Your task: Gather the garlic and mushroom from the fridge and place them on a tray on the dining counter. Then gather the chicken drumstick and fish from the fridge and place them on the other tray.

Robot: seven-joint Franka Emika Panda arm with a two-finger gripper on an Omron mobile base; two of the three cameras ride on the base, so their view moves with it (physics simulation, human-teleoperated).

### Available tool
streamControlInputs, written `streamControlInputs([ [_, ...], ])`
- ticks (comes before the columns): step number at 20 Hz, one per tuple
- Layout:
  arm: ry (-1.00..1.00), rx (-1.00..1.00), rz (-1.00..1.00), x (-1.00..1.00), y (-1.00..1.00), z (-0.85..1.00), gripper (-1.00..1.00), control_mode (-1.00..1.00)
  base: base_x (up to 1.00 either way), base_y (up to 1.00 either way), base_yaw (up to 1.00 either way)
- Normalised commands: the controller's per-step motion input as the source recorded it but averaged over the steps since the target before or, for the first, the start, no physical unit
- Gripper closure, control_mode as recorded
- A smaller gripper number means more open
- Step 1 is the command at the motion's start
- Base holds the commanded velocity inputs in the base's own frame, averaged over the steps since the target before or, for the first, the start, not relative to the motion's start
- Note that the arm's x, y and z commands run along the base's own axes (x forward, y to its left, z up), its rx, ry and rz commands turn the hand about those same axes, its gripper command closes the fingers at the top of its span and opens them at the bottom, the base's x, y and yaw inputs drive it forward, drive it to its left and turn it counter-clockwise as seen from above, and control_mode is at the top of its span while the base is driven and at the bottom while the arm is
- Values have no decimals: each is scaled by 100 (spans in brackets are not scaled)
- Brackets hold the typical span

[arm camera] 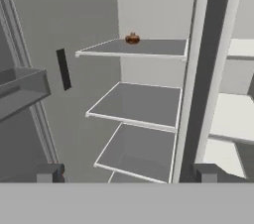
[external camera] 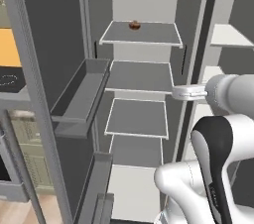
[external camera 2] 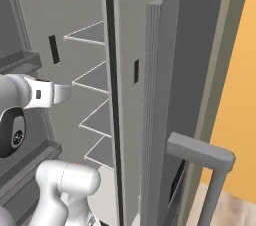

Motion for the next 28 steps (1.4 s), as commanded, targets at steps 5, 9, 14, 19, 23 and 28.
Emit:
streamControlInputs([
  [5,0,0,0,0,0,0,-100,100,58,5,-19],
  [9,0,0,0,0,0,0,-100,100,50,10,-15],
  [14,0,0,0,0,0,0,-100,100,39,26,-10],
  [19,0,0,0,0,0,0,-100,100,47,30,-10],
  [23,0,0,0,0,0,0,-100,100,38,45,-7],
  [28,0,0,0,0,0,0,-100,100,26,42,-4],
])
